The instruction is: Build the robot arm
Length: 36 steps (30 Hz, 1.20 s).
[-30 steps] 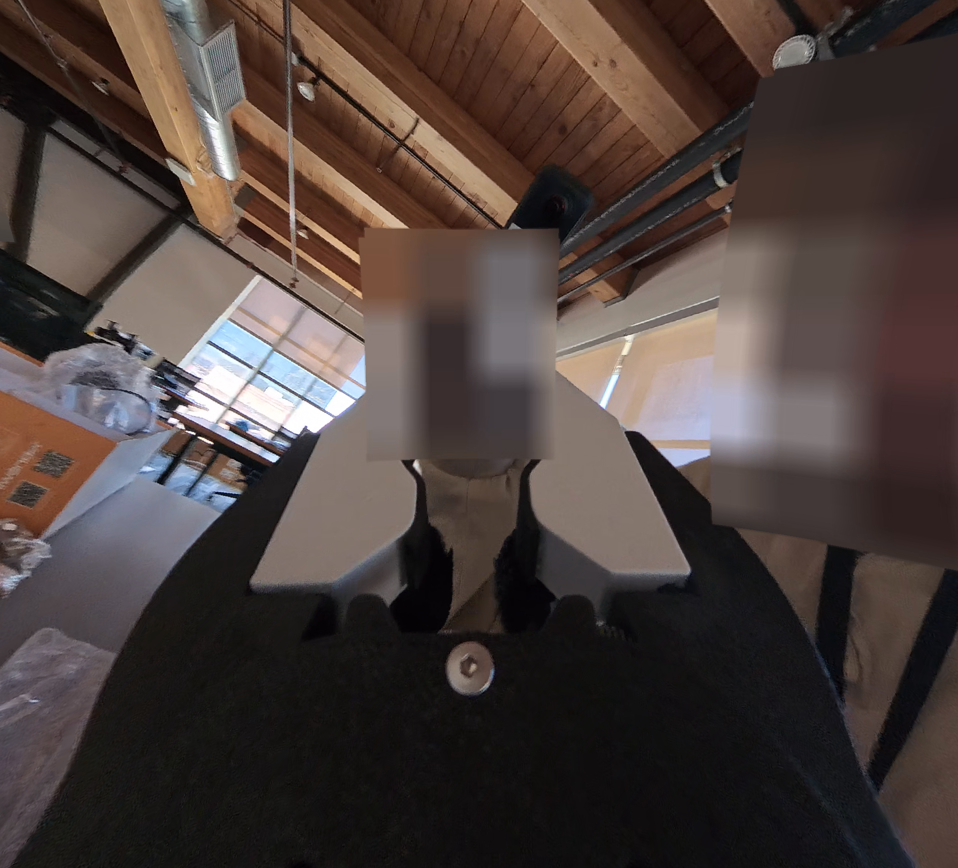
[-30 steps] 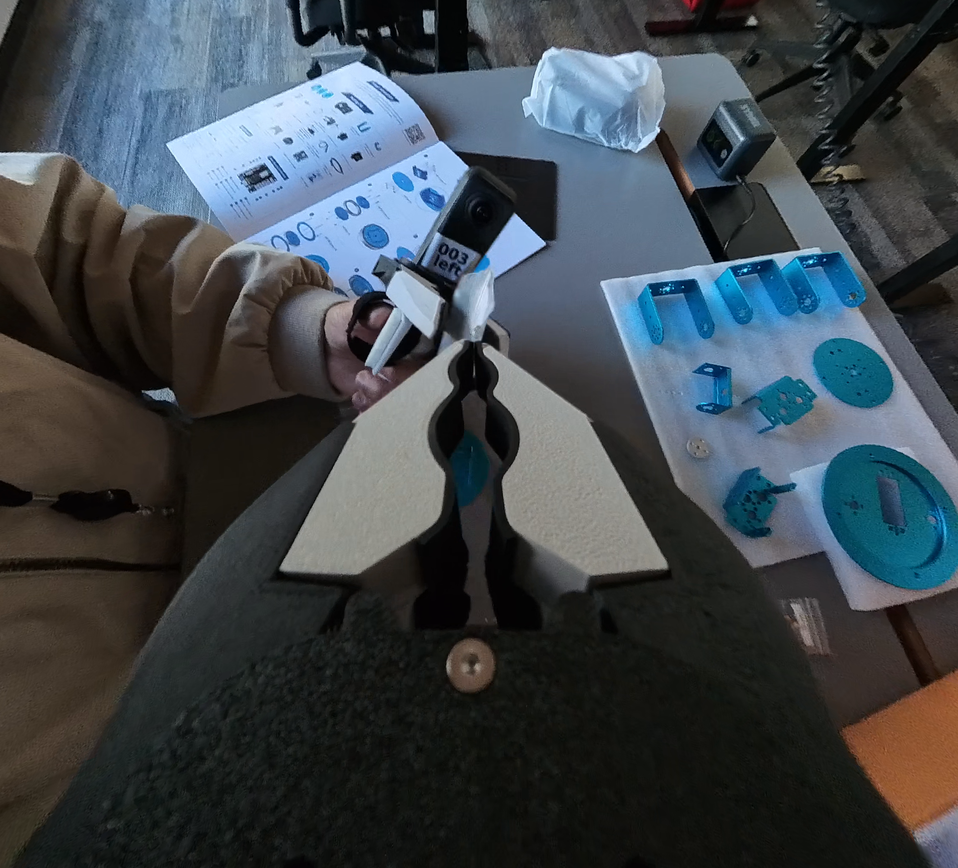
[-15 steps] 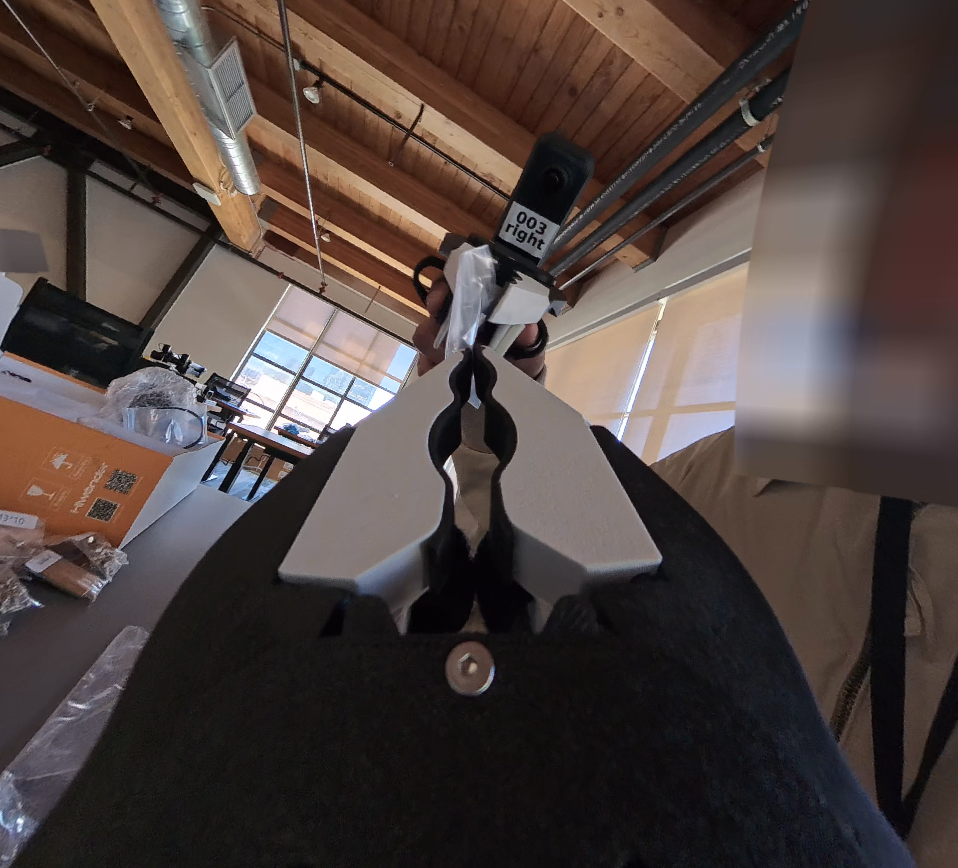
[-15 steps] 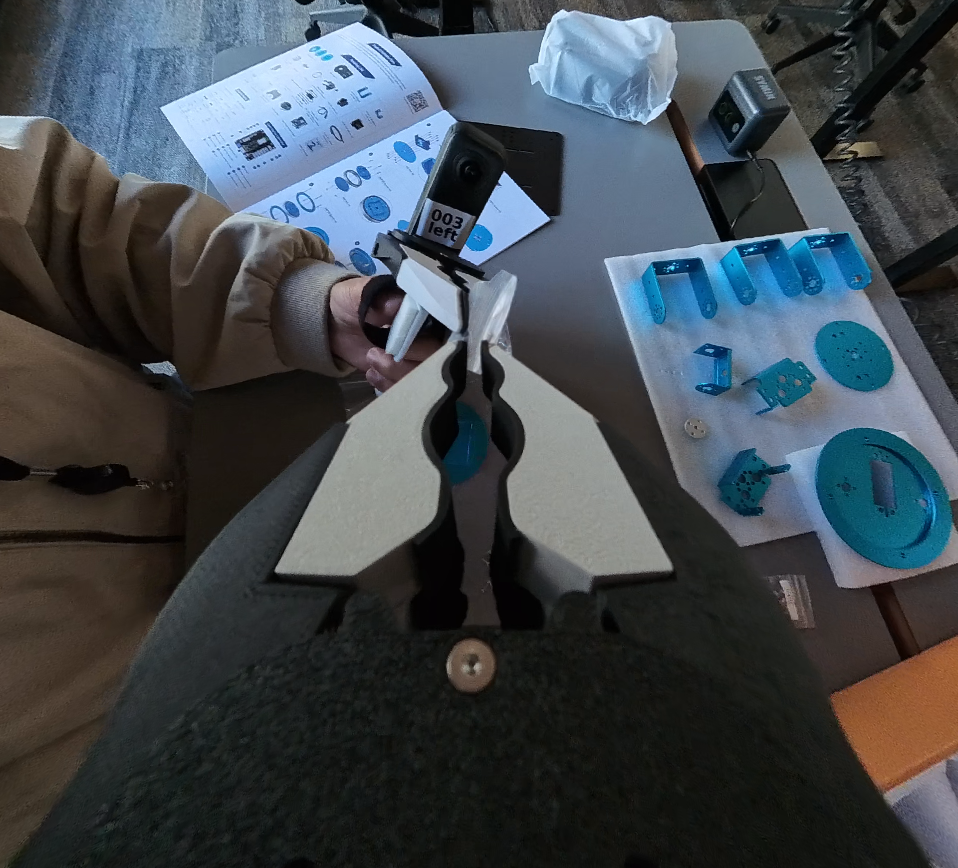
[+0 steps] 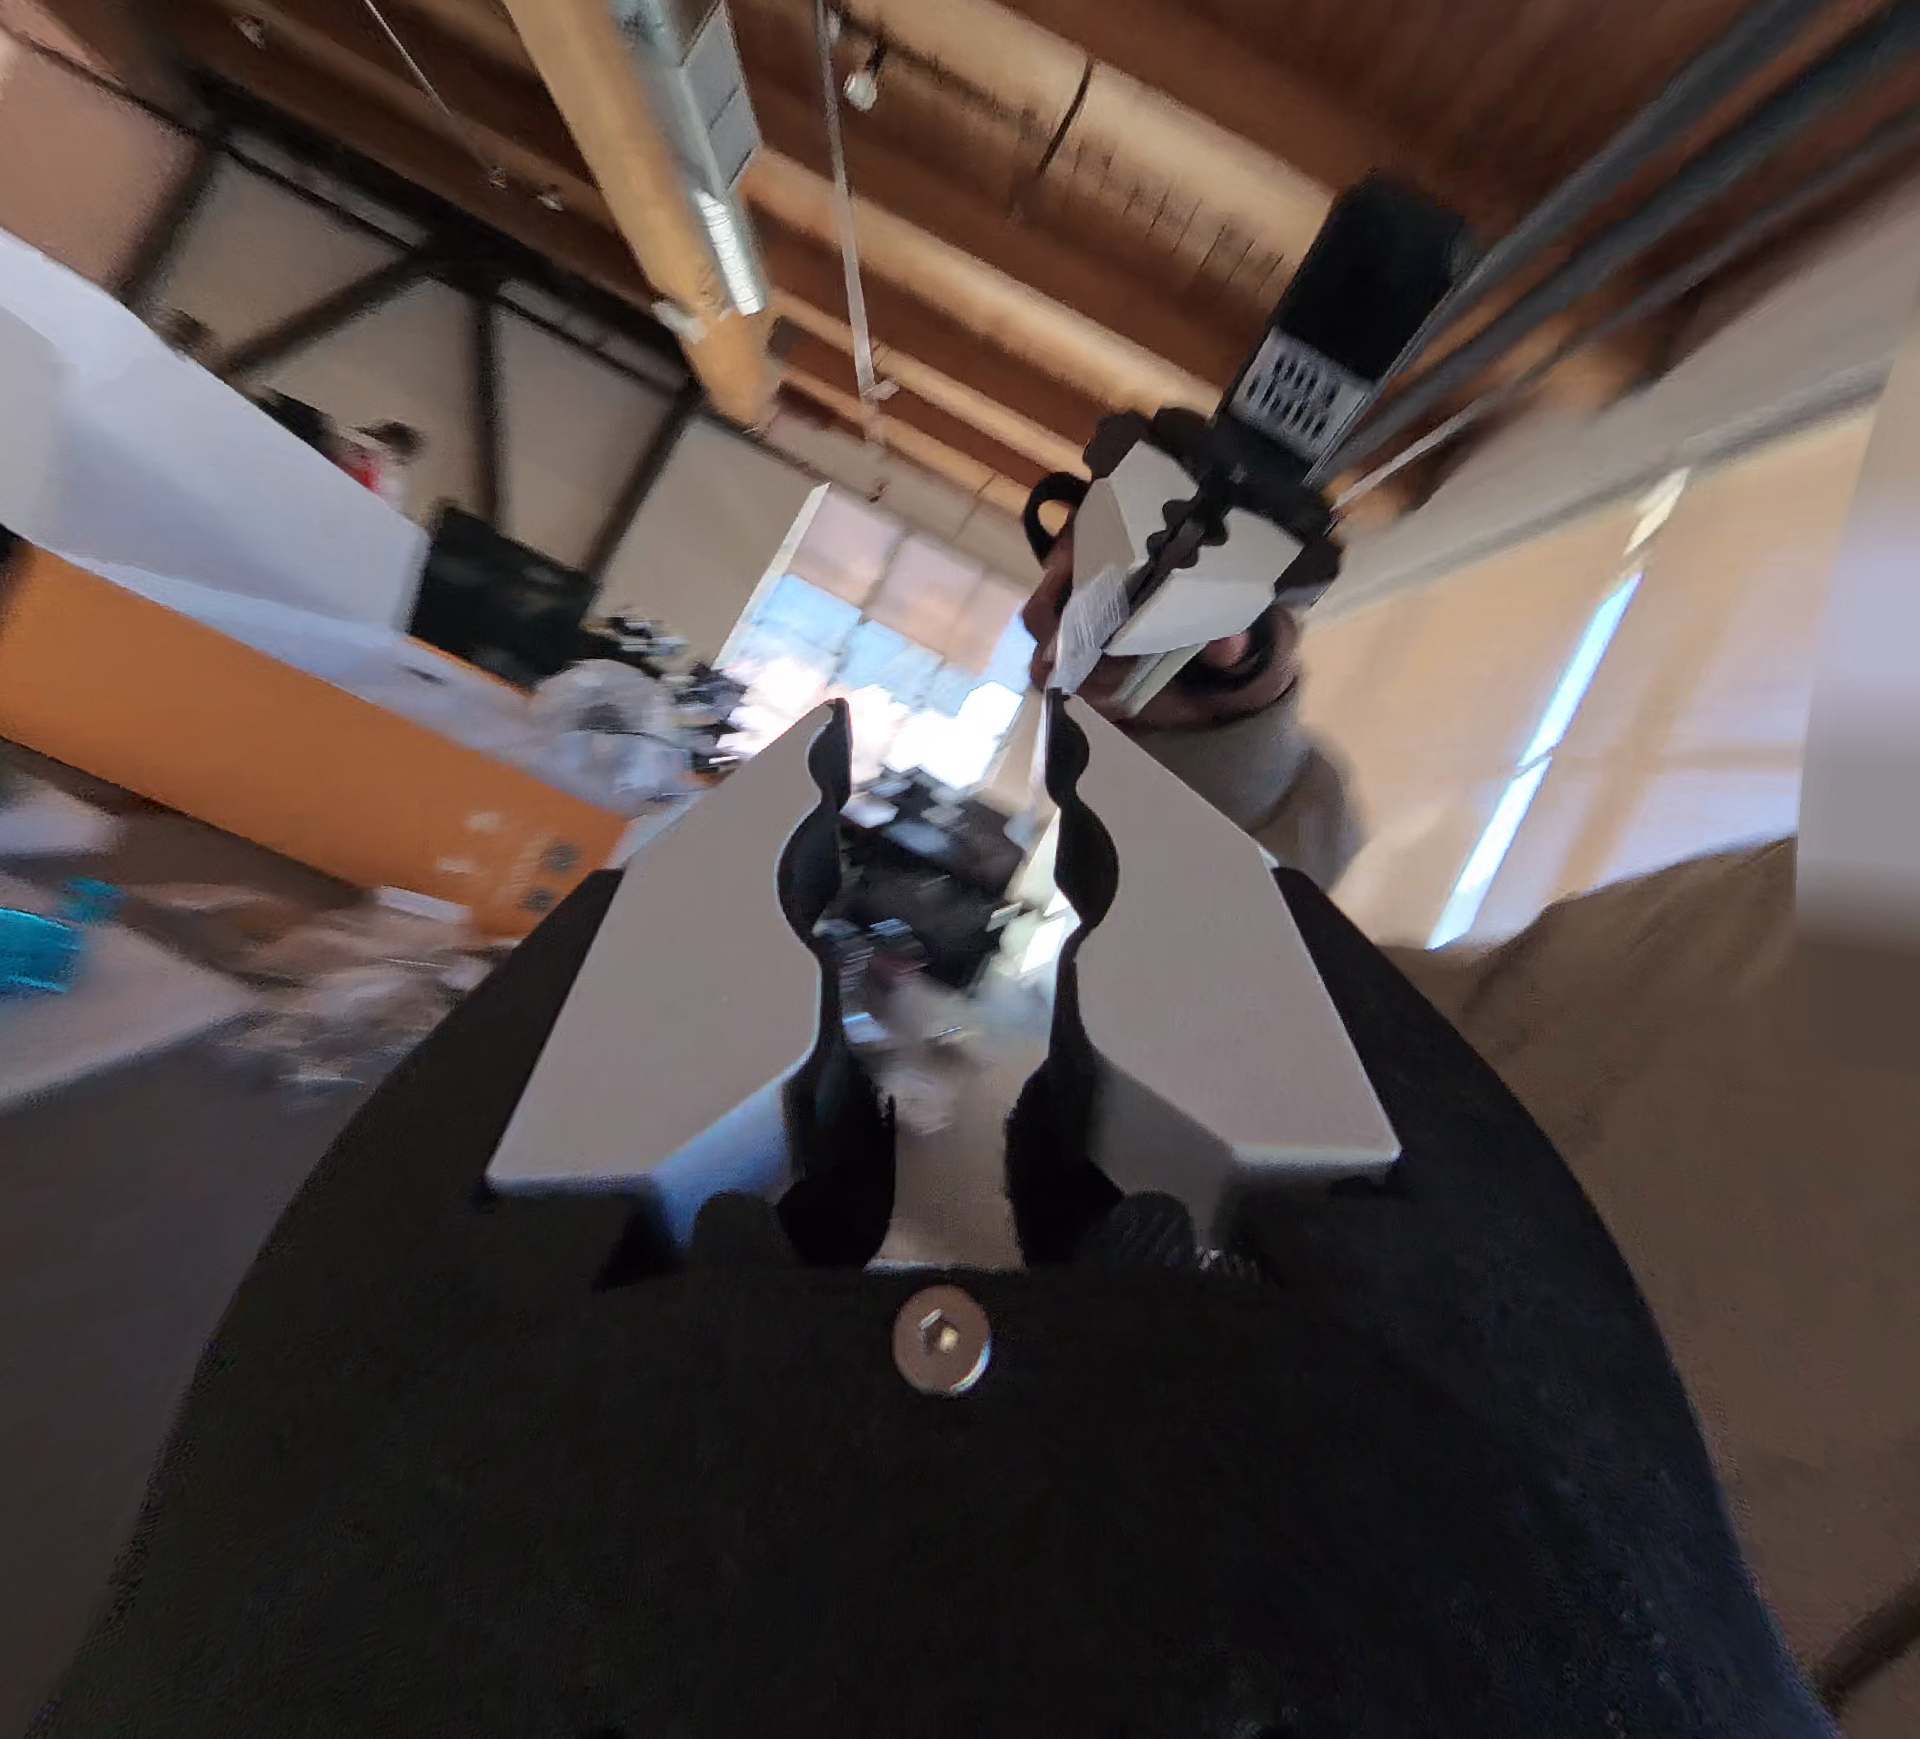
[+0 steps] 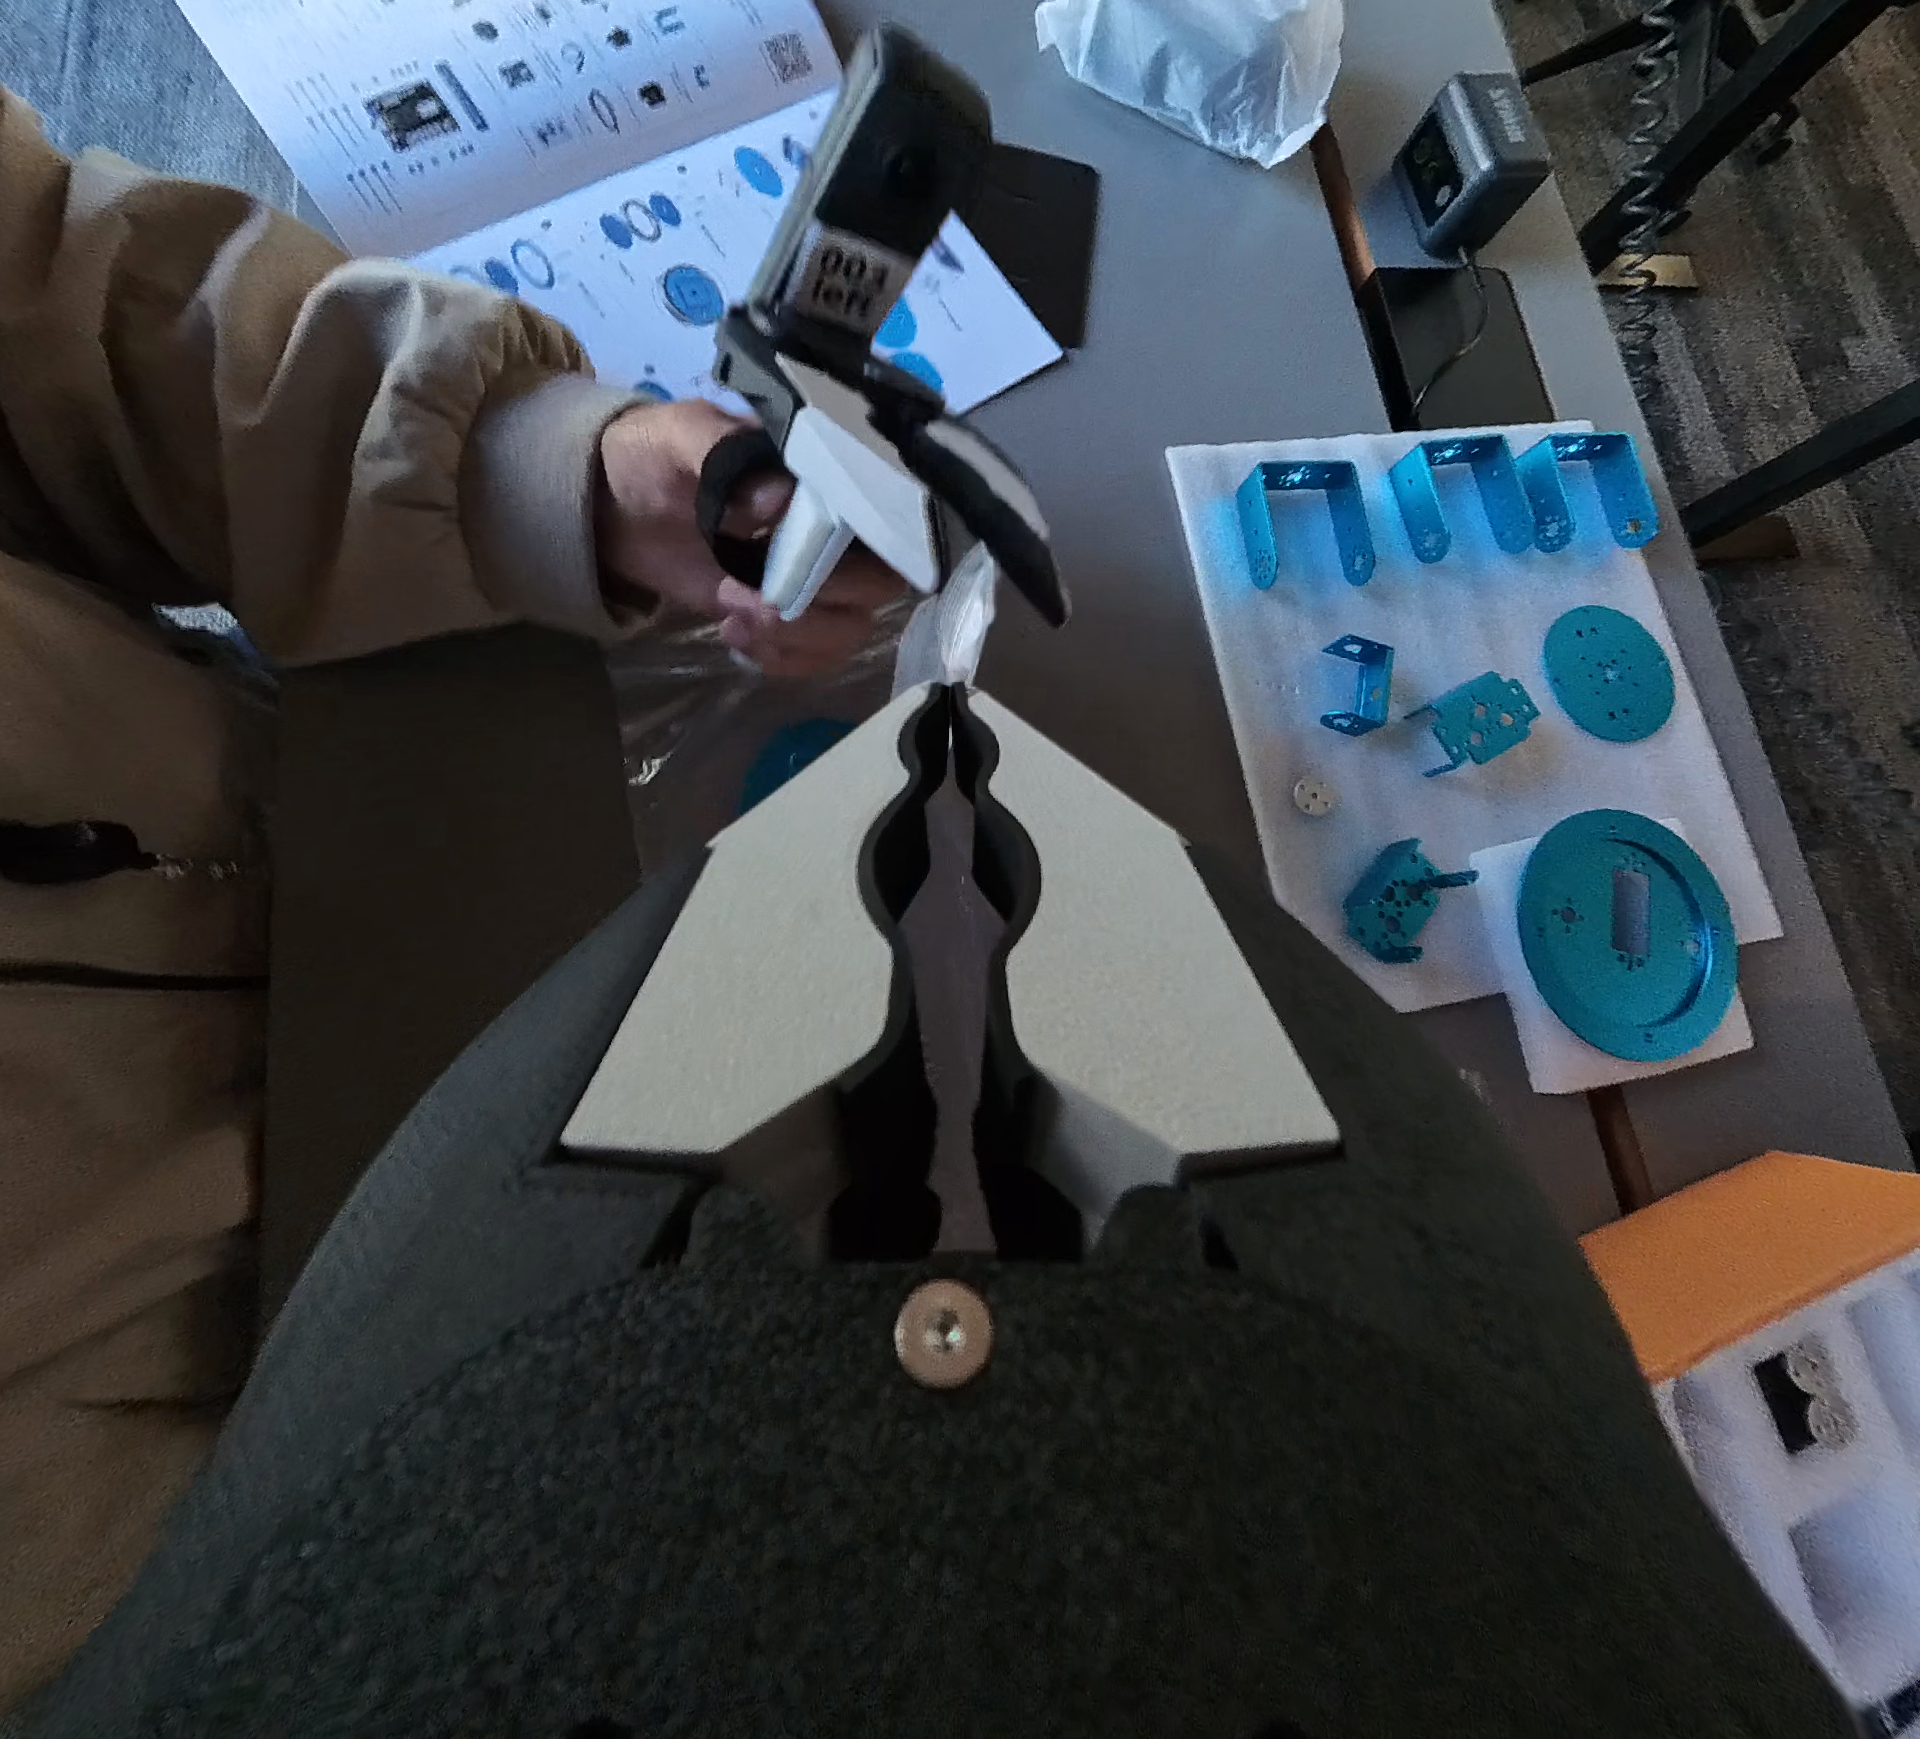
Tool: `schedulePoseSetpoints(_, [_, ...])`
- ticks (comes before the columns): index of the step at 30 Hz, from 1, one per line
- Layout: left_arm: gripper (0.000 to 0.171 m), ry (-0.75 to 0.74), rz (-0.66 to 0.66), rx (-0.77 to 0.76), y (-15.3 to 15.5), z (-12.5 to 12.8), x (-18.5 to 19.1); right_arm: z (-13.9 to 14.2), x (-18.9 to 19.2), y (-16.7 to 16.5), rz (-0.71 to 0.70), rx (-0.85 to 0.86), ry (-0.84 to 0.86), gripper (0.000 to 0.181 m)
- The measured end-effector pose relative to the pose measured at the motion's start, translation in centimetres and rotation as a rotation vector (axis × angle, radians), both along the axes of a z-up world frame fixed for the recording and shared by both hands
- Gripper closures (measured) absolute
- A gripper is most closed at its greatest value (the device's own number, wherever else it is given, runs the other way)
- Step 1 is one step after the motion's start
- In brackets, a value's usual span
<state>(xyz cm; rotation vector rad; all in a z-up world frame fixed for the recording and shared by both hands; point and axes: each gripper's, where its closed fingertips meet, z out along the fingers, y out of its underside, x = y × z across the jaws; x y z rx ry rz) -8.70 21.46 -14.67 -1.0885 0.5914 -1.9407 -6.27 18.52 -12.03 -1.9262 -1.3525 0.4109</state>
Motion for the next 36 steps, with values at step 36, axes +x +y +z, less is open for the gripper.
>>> schedulePoseSetpoints(36, [0.171, 0.199, -0.049, 0.403, -5.0, -0.8, 1.1, -3.4, 1.0, -2.3, 0.092, 0.036, 0.033, 0.176])
